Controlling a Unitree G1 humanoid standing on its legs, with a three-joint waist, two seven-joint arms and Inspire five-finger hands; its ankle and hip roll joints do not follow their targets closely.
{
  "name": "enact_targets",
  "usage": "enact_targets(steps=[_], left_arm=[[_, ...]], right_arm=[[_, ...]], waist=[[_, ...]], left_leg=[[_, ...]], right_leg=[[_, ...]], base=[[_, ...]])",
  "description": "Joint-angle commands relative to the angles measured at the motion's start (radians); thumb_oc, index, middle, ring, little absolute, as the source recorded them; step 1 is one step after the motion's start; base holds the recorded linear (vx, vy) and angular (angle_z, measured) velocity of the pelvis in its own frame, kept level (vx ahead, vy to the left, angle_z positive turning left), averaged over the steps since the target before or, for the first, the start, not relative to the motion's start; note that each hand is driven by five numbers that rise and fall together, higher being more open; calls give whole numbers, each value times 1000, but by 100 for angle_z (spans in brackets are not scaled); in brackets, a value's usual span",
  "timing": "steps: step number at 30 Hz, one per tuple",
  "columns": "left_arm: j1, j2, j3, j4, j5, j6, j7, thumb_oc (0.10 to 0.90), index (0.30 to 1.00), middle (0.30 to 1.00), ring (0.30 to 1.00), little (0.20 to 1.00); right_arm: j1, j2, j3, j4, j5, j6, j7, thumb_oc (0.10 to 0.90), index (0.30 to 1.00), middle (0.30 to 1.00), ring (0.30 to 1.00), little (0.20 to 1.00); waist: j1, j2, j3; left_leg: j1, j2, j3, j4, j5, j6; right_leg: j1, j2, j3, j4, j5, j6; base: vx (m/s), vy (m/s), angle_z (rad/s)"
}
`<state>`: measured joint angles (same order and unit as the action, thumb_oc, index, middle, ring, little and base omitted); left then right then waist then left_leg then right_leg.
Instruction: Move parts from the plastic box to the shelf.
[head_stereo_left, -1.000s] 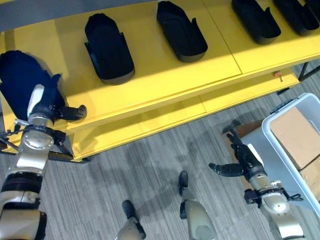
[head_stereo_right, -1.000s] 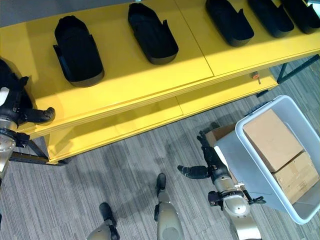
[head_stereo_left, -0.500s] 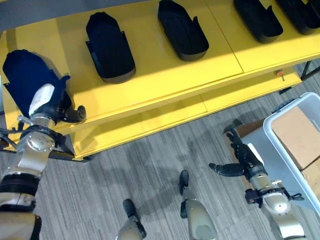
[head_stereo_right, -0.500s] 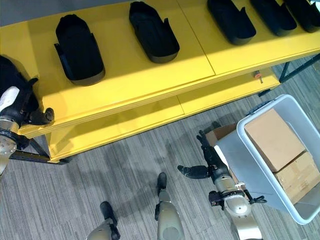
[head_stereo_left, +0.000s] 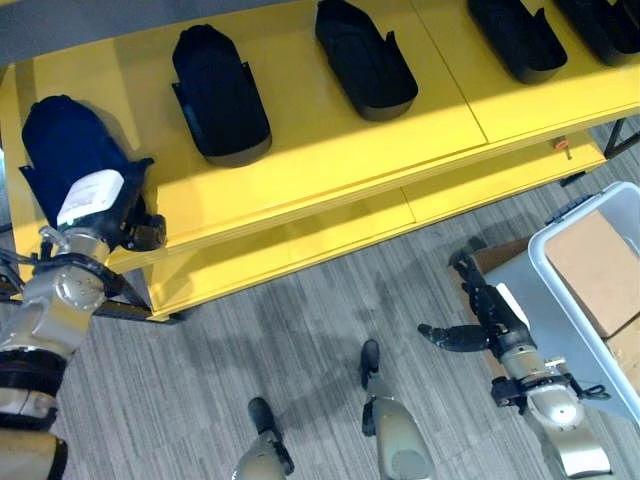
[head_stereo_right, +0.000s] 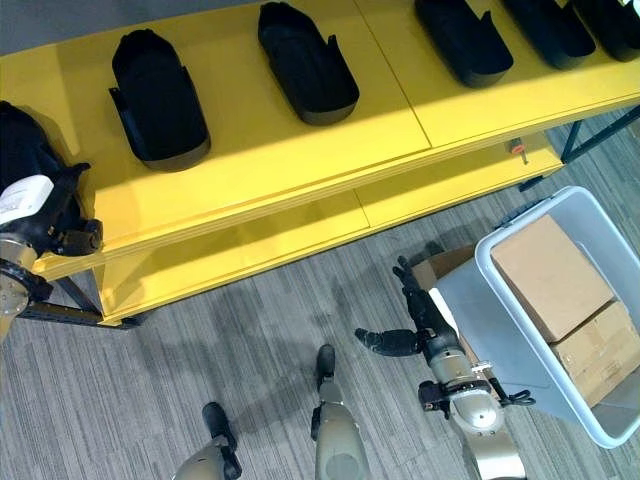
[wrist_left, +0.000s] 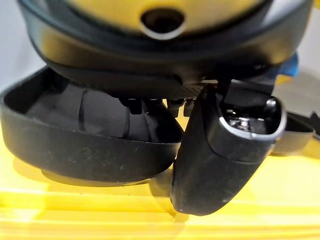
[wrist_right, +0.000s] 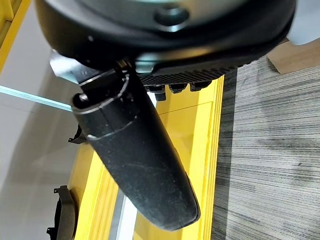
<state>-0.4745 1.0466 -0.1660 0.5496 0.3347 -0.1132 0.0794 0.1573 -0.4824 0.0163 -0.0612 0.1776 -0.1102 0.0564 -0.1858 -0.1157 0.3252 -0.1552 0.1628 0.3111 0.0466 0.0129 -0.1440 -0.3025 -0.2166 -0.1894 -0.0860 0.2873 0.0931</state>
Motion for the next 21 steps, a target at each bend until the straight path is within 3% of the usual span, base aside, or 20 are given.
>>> enact_targets(steps=[1, 8, 21], left_arm=[[-17, 152, 38, 7, 91, -5, 67, 900, 1000, 1000, 1000, 1000], [-13, 186, 14, 8, 183, -5, 88, 900, 1000, 1000, 1000, 1000], [-30, 181, -20, 114, 209, -8, 130, 900, 1000, 1000, 1000, 1000]], right_arm=[[-51, -44, -108, -70, 8, -117, -19, 900, 1000, 1000, 1000, 1000], [-55, -54, -104, -74, 10, -128, -25, 900, 1000, 1000, 1000, 1000], [-65, -79, -88, -86, 21, -148, -39, 900, 1000, 1000, 1000, 1000]], waist=[[12, 5, -4], [16, 6, -8], [18, 12, -12]], left_leg=[[-55, -75, -25, 110, -109, 81], [-55, -78, -26, 109, -109, 83], [-51, -83, -28, 110, -106, 84]], right_leg=[[108, -128, -55, 14, -38, 150], [110, -129, -60, 13, -36, 152], [117, -134, -59, 13, -39, 152]], base=[[-92, 9, 1], [-12, 1, 0], [0, 0, 0]])
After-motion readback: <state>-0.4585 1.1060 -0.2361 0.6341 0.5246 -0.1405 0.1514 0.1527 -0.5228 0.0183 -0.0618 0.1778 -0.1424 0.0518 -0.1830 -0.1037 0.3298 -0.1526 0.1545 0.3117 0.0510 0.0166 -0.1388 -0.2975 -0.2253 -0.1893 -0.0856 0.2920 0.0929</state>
